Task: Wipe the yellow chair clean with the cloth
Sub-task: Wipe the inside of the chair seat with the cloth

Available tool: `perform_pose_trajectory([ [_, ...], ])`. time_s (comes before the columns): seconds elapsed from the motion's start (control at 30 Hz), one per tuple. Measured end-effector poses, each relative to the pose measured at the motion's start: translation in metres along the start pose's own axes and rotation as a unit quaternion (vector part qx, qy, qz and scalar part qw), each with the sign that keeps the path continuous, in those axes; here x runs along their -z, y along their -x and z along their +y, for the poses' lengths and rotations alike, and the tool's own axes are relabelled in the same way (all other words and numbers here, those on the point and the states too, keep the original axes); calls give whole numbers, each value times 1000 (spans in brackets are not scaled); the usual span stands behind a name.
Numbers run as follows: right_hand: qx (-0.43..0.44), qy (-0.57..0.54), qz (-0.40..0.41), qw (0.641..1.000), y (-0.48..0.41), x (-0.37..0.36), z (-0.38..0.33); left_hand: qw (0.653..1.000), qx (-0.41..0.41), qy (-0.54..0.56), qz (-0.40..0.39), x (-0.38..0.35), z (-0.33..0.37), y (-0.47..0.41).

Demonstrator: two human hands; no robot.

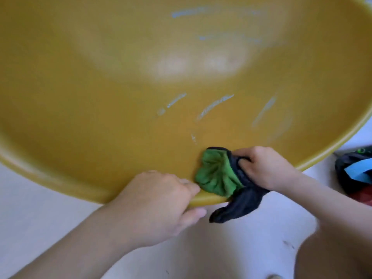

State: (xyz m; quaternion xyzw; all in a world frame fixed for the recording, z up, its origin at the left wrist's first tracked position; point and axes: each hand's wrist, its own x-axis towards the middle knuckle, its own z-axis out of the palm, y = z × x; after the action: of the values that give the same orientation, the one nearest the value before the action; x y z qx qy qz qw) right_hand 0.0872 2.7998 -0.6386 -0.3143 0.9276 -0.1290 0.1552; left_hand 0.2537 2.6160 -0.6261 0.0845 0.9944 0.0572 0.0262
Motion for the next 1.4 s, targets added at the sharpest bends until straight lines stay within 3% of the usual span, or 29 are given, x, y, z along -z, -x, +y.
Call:
perform_pose_trajectory([
  [0.1, -47, -94, -53, 993, 9, 7, -24, 995, 45, -82, 43, -2, -21, 6],
  [0.23, 131, -200, -120, 964, -13, -32, -113, 984, 110, -136, 31, 6, -28, 18],
  [0.33, 191, -201, -119, 953, -30, -38, -102, 985, 110, -129, 41, 6, -34, 29],
  [0.4, 153, -111, -129, 974, -26, -20, -55, 990, 99, -89, 52, 4, -42, 36],
  [0.53, -11, -24, -6, 1000, -18, -9, -12, 988, 116, -98, 39, 6, -37, 31],
  [0.6, 36, -36, 6, 999, -33, -36, -57, 983, 115, -134, 44, 4, -39, 27],
  [0.7, 162, -185, -33, 969, -45, -60, -141, 979, 133, -147, 53, 11, -41, 28],
  [0.77, 210, -186, -40, 959, -50, -59, -131, 980, 139, -126, 71, 11, -44, 30],
  [0.83, 160, -75, -23, 984, -49, -49, -63, 983, 129, -129, 29, 15, -39, 29],
  [0.9, 4, 32, 14, 999, -40, -19, 11, 977, 135, -161, 30, 17, -35, 26],
  [0.97, -138, 67, 67, 986, -31, 2, 55, 971, 146, -188, 1, 15, -35, 19],
  [1.0, -170, 74, 77, 980, -27, 4, 54, 970, 142, -197, -9, 18, -35, 15],
  [1.07, -132, 61, 71, 987, -27, -15, 13, 975, 137, -174, -14, 14, -36, 2],
  [1.17, 72, -11, 49, 996, -26, -63, -77, 987, 91, -131, 11, 2, -39, -3],
  [1.23, 144, -35, 26, 989, -28, -60, -91, 991, 80, -111, 6, 7, -39, 1],
  [1.3, 104, 49, 2, 993, -33, -41, -53, 989, 77, -128, 11, 5, -35, 7],
  [1.4, -98, 189, -8, 977, -36, -8, 26, 987, 91, -130, 2, 5, -32, 9],
])
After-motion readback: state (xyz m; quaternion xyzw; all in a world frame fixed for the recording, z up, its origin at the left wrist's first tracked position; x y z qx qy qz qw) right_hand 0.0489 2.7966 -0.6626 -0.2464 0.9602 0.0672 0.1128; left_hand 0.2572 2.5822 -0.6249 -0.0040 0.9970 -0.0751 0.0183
